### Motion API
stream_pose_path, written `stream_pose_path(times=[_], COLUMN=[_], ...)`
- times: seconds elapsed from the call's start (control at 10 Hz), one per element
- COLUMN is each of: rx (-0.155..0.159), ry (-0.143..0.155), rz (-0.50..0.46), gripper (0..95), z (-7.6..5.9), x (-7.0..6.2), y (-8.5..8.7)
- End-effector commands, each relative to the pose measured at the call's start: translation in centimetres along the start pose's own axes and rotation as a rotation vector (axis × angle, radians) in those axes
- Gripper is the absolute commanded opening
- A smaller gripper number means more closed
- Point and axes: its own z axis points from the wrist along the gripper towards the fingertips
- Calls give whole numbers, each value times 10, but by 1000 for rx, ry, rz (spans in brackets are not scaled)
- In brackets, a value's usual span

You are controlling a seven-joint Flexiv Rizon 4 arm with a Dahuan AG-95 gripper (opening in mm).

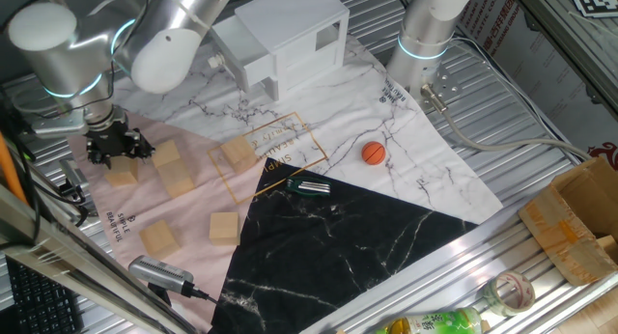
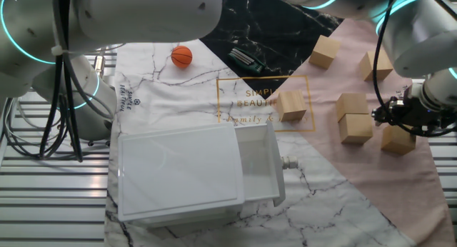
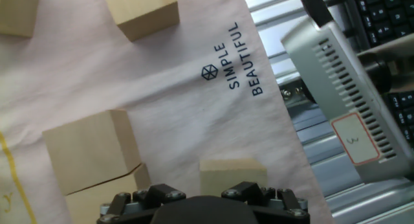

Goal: Stack the blocks into a pyramid shape

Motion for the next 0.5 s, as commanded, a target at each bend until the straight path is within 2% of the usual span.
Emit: stream_pose_path(times=[0.1, 0.5], rx=[4, 6], ry=[3, 1], rz=[4, -7], gripper=[760, 760], z=[-1, -2], x=[1, 3], y=[1, 1])
